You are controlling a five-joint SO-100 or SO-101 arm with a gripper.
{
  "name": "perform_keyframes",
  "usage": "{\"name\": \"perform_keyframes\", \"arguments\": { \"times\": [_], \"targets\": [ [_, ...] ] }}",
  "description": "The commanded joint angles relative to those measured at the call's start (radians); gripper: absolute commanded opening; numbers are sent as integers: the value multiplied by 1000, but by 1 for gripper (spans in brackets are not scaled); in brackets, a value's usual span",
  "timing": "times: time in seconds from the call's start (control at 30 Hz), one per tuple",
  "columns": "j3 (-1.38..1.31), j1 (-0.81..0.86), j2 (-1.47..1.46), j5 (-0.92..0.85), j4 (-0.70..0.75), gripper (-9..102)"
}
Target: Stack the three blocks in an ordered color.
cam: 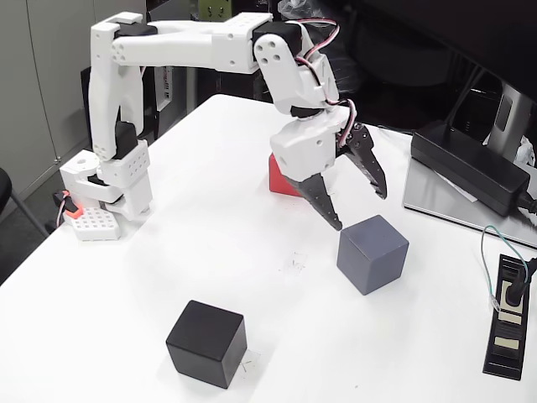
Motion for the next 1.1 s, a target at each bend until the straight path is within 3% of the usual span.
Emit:
{"name": "perform_keyframes", "arguments": {
  "times": [0.0,0.2,0.5,1.07],
  "targets": [
    [-40,-21,0,0,5,26],
    [-40,-25,-38,0,-6,27],
    [-41,-28,-54,-2,-8,39],
    [-221,-28,-267,2,8,39]
  ]
}}
